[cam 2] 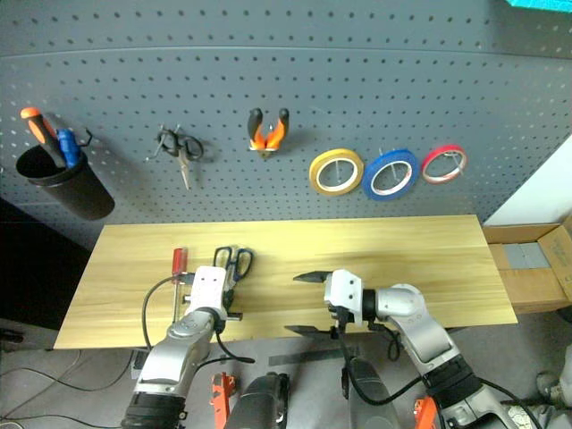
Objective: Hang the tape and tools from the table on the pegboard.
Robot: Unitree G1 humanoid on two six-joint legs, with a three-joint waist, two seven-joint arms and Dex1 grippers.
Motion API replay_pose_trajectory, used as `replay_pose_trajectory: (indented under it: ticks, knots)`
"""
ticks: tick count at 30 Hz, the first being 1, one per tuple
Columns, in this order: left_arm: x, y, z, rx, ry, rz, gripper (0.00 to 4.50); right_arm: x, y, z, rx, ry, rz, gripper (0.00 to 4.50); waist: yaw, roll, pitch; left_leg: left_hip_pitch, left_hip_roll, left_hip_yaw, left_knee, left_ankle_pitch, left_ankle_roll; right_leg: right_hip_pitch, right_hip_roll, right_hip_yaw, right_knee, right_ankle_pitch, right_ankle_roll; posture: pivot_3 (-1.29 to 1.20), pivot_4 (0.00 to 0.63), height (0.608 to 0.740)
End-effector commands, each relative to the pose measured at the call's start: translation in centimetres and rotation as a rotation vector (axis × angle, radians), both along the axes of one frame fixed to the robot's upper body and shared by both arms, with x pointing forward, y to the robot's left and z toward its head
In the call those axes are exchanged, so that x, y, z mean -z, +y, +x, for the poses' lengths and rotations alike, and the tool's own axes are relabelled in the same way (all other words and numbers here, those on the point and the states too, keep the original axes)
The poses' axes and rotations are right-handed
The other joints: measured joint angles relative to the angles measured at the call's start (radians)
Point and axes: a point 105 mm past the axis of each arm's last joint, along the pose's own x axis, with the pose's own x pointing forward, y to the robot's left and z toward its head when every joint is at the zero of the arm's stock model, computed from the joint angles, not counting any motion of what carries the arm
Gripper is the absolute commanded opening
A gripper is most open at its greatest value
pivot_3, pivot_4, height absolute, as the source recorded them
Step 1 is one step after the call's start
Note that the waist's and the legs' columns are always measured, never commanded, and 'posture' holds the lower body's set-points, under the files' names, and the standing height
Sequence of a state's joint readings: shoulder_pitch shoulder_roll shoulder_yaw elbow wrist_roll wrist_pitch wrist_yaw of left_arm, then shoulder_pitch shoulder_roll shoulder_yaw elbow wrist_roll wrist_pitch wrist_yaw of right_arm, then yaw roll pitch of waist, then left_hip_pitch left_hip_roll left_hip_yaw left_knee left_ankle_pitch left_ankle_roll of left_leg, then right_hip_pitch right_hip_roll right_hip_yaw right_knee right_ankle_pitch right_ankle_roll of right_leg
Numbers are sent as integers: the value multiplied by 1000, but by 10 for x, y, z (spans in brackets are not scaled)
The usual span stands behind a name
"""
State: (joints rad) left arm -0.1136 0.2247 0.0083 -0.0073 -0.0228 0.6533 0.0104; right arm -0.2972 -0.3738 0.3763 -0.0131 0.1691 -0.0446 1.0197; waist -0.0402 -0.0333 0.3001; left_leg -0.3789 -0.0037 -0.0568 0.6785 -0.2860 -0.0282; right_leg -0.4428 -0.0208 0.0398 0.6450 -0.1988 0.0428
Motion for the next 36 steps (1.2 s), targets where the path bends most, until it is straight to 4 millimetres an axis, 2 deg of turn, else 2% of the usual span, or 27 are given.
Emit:
replay_pose_trajectory:
  ticks: [1,5,9,17,18,23,28,31,36]
  knots:
    - [7,5,-7,-22,32,15,580,-8,0,3,4,-23,24,4500,0,0,0,0,0,0,0,0,0,0,0,0,0,0,0,-37,319,740]
    - [4,2,-5,-12,11,0,577,-11,-2,5,8,-35,28,4500,1,0,0,0,0,0,0,0,0,0,0,0,0,0,0,-35,307,740]
    - [-9,-14,-4,82,-56,-56,577,-20,-9,4,45,-38,53,4500,2,0,0,0,0,0,0,0,0,0,0,0,0,0,0,-33,288,740]
    - [-47,-41,-32,362,-212,-4,577,-42,-29,4,182,-75,104,4500,5,0,-1,-4,0,-3,-1,0,-1,-3,-3,0,-2,1,-2,-33,247,740]
    - [-52,-43,-35,386,-234,9,577,-47,-30,6,207,-85,121,4500,5,0,-1,-4,1,-3,-2,0,-1,-3,-3,0,-2,0,0,-32,225,740]
    - [-87,-49,-43,456,-395,68,577,-70,-33,8,279,-130,193,4500,7,0,-9,-4,0,0,-1,0,-1,-3,-1,0,-2,0,0,-24,190,740]
    - [-119,-50,-53,458,-546,98,577,-89,-36,-4,261,-93,290,4500,9,-1,-29,-5,0,1,-2,0,-1,-3,-1,0,-2,0,-1,-14,163,740]
    - [-148,-43,-49,411,-662,142,577,-97,-38,-3,262,-87,324,4500,11,-1,-40,-5,-1,2,-1,0,0,-2,-1,-1,-3,0,-1,10,139,740]
    - [-185,-29,-43,315,-813,232,577,-114,-33,6,257,-101,384,4500,10,-1,-68,-1,-2,4,0,0,0,1,1,-1,-2,0,1,31,119,740]
